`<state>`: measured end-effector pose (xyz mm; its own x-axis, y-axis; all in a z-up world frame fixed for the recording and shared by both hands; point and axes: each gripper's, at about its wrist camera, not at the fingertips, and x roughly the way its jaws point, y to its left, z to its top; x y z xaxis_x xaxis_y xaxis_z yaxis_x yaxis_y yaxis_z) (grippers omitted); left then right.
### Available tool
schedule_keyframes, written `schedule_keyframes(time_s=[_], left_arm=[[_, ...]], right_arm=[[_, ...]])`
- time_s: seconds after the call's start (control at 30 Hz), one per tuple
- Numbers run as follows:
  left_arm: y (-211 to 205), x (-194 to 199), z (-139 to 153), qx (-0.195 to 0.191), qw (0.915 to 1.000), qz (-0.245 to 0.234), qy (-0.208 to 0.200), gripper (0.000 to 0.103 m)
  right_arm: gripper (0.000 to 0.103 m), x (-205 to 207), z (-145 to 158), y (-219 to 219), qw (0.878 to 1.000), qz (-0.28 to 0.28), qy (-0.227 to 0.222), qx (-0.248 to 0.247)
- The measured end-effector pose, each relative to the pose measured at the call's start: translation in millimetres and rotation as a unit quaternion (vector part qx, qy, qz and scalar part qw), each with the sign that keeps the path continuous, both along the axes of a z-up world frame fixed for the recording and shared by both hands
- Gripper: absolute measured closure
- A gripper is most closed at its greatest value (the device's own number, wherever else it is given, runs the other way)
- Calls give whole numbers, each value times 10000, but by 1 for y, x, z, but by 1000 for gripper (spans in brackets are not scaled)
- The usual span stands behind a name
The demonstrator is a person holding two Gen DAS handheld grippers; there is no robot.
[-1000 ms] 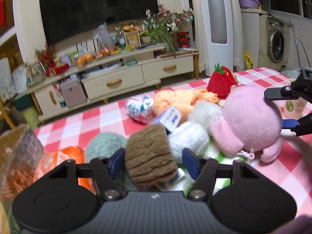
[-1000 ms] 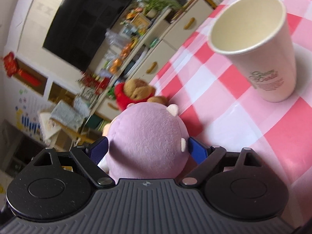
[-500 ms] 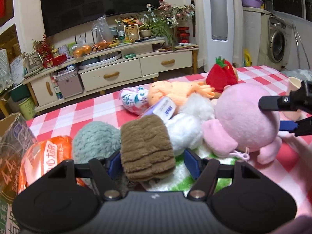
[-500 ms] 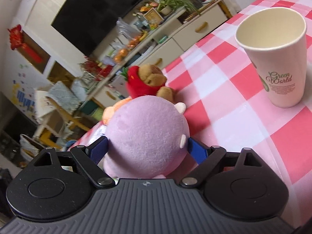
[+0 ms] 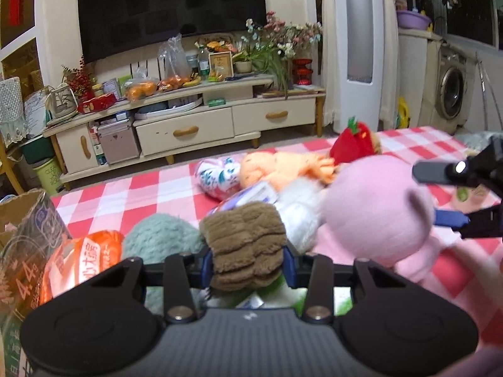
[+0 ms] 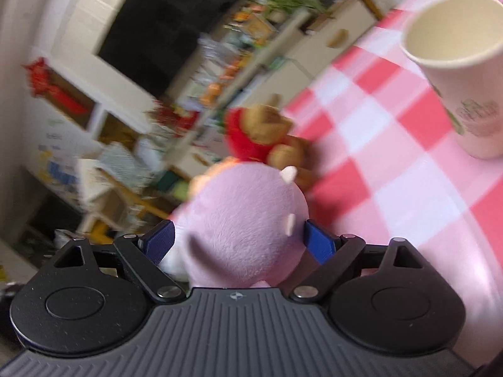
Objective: Organize soft objects
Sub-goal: 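Close left gripper on the brown fuzzy roll while right gripper grasps the pink plush ball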
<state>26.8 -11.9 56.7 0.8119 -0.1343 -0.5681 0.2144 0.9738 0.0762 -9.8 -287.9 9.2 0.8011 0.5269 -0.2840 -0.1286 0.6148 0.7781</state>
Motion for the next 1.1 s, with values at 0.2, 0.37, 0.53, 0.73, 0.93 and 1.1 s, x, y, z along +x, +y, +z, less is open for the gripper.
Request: schedule_keyframes(time_s=[0.2,0.37,0.53,0.73,0.93,1.1], left_arm=[[5,-20,10,-483,9986,-205,32,64],[2,-20,1,-529,9977,-367,212,66],[0,-12,-8,-508,9976,-353,313,67],[-1,-14,-7,-527,9977,-328,269,74],[2,-12,3,-851,9954,-387,196,76],[6,-13,1,-1075,9932,-385,226,77]], right_arm=[[0,-16,23,20,9930,776,-878,-117],[0,-5,15,38,9926,191,-232,-1177],[0,4,2,36,9948,-2,108,-1012],[0,9,-6,30,9981,-39,314,-531],[0,-6,5,26,9993,275,-13,-238],[0,-26,31,49,9876,1149,-1042,-247]])
